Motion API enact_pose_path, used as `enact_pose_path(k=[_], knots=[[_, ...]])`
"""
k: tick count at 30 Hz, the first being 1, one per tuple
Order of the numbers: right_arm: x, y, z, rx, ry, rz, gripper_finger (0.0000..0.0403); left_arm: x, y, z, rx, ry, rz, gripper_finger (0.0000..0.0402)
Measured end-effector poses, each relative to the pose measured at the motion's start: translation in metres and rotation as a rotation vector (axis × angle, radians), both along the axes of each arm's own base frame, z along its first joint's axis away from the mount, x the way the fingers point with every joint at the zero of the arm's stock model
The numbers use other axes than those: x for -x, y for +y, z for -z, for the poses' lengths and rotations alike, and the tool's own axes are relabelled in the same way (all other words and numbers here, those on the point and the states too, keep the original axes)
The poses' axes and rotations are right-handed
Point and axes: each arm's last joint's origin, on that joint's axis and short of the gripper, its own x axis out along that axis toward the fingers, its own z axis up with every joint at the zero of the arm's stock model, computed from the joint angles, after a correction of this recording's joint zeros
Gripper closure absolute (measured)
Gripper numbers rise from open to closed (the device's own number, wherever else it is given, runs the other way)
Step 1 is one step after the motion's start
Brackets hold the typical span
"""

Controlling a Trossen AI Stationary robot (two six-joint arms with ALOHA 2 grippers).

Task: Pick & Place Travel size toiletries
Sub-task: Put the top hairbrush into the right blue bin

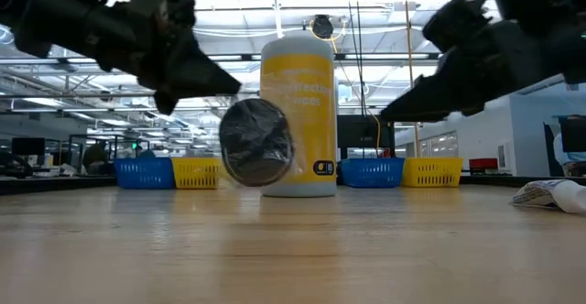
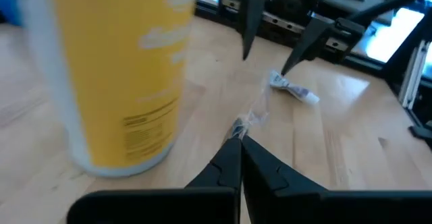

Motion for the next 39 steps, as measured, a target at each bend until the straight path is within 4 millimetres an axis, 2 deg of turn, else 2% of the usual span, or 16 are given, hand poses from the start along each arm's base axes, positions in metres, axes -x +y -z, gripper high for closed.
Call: enact_pose_path(k=[5,11,15,21,24,26,30,34,39], knots=[[-0.035,0.010,0.004,0.019,0.002,0.044,0.0162,-0.026,-0.010,-0.001,-0.015,0.007,0.060,0.0398],[-0.068,0.020,0.006,0.014,-0.007,0.044,0.0168,-0.048,-0.023,0.004,-0.048,0.025,0.087,0.0397],[-0.074,0.025,0.005,-0.006,-0.007,-0.051,0.0202,-0.053,-0.028,0.003,-0.058,0.022,0.101,0.0400],[-0.073,0.027,0.003,-0.025,-0.020,-0.061,0.0304,-0.053,-0.028,0.001,-0.063,0.016,0.095,0.0390],[-0.072,0.030,0.002,-0.022,-0.016,-0.072,0.0363,-0.052,-0.027,0.000,-0.075,0.013,0.100,0.0385],[-0.069,0.032,-0.001,-0.016,0.003,-0.080,0.0387,-0.051,-0.028,-0.005,-0.083,0.000,0.131,0.0370],[-0.057,0.032,-0.013,-0.014,0.096,-0.075,0.0377,-0.045,-0.029,-0.024,-0.076,-0.038,0.200,0.0312],[-0.034,0.024,-0.038,-0.016,0.199,0.009,0.0381,-0.031,-0.028,-0.035,-0.095,0.045,0.222,0.0249],[0.008,-0.007,-0.074,0.055,0.275,0.230,0.0396,-0.016,-0.030,-0.026,-0.198,0.198,0.113,0.0205]])
